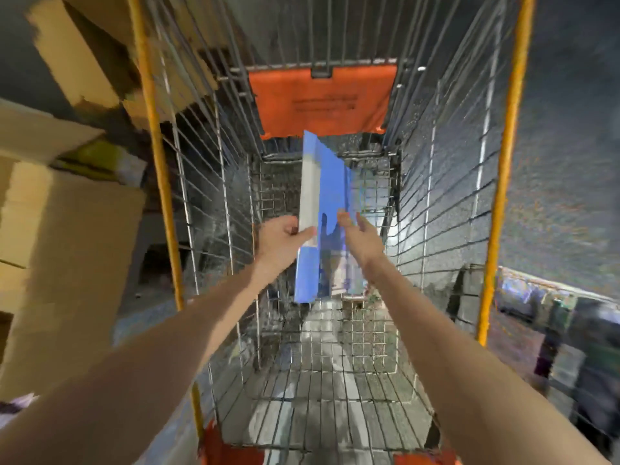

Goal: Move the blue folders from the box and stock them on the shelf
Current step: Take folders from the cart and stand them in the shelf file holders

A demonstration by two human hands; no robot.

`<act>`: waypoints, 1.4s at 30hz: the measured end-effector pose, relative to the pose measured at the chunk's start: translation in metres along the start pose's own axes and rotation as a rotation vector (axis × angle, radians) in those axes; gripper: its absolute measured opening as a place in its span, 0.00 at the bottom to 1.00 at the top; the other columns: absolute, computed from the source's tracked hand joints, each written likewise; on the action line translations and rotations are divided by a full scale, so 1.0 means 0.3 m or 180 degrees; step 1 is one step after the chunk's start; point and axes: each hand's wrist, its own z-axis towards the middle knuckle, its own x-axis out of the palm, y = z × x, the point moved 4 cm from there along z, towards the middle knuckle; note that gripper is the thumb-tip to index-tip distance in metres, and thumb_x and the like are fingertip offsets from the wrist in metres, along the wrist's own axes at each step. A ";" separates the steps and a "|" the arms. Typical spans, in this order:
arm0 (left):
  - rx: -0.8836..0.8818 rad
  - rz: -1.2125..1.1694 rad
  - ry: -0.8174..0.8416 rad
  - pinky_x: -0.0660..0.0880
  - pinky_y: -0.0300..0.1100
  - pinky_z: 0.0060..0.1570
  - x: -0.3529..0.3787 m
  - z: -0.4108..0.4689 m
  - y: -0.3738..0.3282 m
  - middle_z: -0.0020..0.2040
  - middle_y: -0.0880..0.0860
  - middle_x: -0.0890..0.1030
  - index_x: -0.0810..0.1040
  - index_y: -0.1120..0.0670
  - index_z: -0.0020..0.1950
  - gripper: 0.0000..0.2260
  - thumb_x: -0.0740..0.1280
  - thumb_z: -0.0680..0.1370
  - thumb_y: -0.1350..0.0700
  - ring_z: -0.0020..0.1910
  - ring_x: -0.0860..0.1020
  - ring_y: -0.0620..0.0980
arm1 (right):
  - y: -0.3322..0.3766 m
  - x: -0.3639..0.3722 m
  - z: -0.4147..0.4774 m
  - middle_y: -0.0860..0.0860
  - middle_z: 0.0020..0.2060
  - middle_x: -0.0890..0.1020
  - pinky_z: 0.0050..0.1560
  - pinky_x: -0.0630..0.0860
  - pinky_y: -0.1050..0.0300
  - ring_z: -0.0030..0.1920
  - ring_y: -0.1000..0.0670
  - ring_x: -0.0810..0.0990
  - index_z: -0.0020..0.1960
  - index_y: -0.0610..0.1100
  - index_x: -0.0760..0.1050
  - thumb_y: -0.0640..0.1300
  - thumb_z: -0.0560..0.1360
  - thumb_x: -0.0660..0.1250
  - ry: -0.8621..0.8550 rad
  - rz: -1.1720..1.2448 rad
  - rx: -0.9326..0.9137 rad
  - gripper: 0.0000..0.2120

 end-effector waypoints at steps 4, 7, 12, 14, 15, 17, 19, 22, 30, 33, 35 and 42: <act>0.0726 0.0053 0.0051 0.57 0.46 0.33 -0.067 -0.148 -0.131 0.25 0.47 0.62 0.63 0.52 0.28 0.24 0.76 0.75 0.50 0.28 0.61 0.48 | 0.185 -0.037 -0.187 0.45 0.66 0.75 0.63 0.73 0.49 0.64 0.43 0.75 0.75 0.40 0.65 0.66 0.75 0.65 -0.0086 0.0206 -0.0345 0.39; 0.1052 0.0043 0.0091 0.57 0.39 0.31 -0.139 -0.283 -0.186 0.26 0.49 0.62 0.65 0.56 0.29 0.23 0.75 0.75 0.51 0.28 0.61 0.48 | 0.263 -0.042 -0.343 0.47 0.60 0.78 0.61 0.77 0.44 0.58 0.44 0.77 0.76 0.42 0.64 0.68 0.71 0.68 -0.0191 0.0166 -0.0415 0.43; 0.1393 -0.0141 0.0826 0.62 0.40 0.31 -0.230 -0.571 -0.250 0.28 0.53 0.74 0.78 0.63 0.37 0.17 0.74 0.76 0.50 0.29 0.68 0.48 | 0.278 -0.052 -0.665 0.44 0.46 0.81 0.42 0.83 0.48 0.48 0.42 0.83 0.49 0.46 0.78 0.57 0.73 0.72 -0.1090 0.0029 -0.0904 0.15; 0.1632 -0.0156 0.1244 0.65 0.38 0.29 -0.265 -0.682 -0.268 0.27 0.49 0.73 0.78 0.61 0.38 0.17 0.74 0.77 0.49 0.28 0.70 0.47 | 0.220 -0.078 -0.783 0.40 0.43 0.82 0.49 0.82 0.42 0.50 0.38 0.83 0.41 0.45 0.76 0.54 0.73 0.67 -0.1355 0.0275 -0.0964 0.12; 0.1772 -0.0158 0.1485 0.70 0.40 0.29 -0.287 -0.735 -0.276 0.28 0.50 0.75 0.79 0.61 0.39 0.16 0.73 0.77 0.50 0.29 0.72 0.47 | 0.186 -0.095 -0.842 0.40 0.42 0.82 0.48 0.81 0.42 0.47 0.39 0.83 0.39 0.45 0.76 0.55 0.72 0.65 -0.1456 0.0402 -0.0987 0.13; 0.1977 -0.0232 0.1894 0.77 0.44 0.32 -0.332 -0.858 -0.313 0.35 0.53 0.80 0.83 0.58 0.43 0.09 0.71 0.79 0.53 0.35 0.77 0.47 | 0.104 -0.144 -1.013 0.43 0.37 0.80 0.42 0.76 0.46 0.42 0.43 0.80 0.37 0.45 0.74 0.58 0.72 0.63 -0.1672 0.0694 -0.1002 0.16; 0.1999 -0.0335 0.1886 0.77 0.42 0.32 -0.366 -0.908 -0.355 0.38 0.52 0.82 0.83 0.53 0.44 0.05 0.70 0.80 0.56 0.38 0.79 0.48 | 0.065 -0.179 -1.149 0.47 0.34 0.77 0.39 0.70 0.54 0.40 0.46 0.76 0.37 0.46 0.74 0.55 0.76 0.64 -0.1712 0.0920 -0.1083 0.14; 0.2316 -0.0270 0.1864 0.76 0.38 0.32 -0.382 -1.032 -0.433 0.42 0.54 0.82 0.81 0.51 0.47 0.03 0.70 0.80 0.57 0.41 0.79 0.49 | -0.009 -0.240 -1.453 0.45 0.40 0.78 0.43 0.69 0.54 0.42 0.48 0.75 0.44 0.44 0.78 0.50 0.78 0.66 -0.1948 0.1504 -0.1352 0.10; 0.2383 -0.0745 0.1539 0.75 0.47 0.65 -0.323 -1.422 -0.719 0.59 0.53 0.81 0.75 0.55 0.67 0.44 0.76 0.61 0.29 0.59 0.79 0.50 | -0.266 -0.395 -2.215 0.47 0.47 0.87 0.46 0.83 0.53 0.44 0.48 0.86 0.56 0.42 0.81 0.45 0.79 0.63 -0.2256 0.2796 -0.2389 0.11; 0.2528 -0.0743 0.2233 0.78 0.47 0.57 -0.244 -1.660 -0.829 0.53 0.53 0.84 0.82 0.54 0.56 0.44 0.74 0.53 0.24 0.52 0.82 0.51 | -0.408 -0.429 -2.511 0.47 0.44 0.87 0.39 0.83 0.55 0.40 0.48 0.86 0.55 0.41 0.81 0.43 0.79 0.61 -0.2470 0.3201 -0.2824 0.11; 0.2622 -0.0774 0.2879 0.79 0.49 0.51 -0.209 -1.902 -0.862 0.49 0.55 0.85 0.84 0.55 0.49 0.35 0.76 0.59 0.27 0.46 0.83 0.52 | -0.497 -0.441 -2.700 0.49 0.42 0.87 0.38 0.81 0.59 0.40 0.50 0.86 0.52 0.42 0.81 0.42 0.79 0.62 -0.2768 0.3158 -0.3058 0.09; 0.3163 -0.1225 0.3603 0.82 0.42 0.36 -0.056 -2.729 -0.819 0.37 0.49 0.86 0.85 0.58 0.46 0.16 0.77 0.72 0.44 0.35 0.84 0.46 | -0.977 -0.447 -3.358 0.47 0.50 0.87 0.50 0.81 0.50 0.47 0.46 0.86 0.58 0.41 0.81 0.43 0.77 0.69 -0.4325 0.2412 -0.2942 0.11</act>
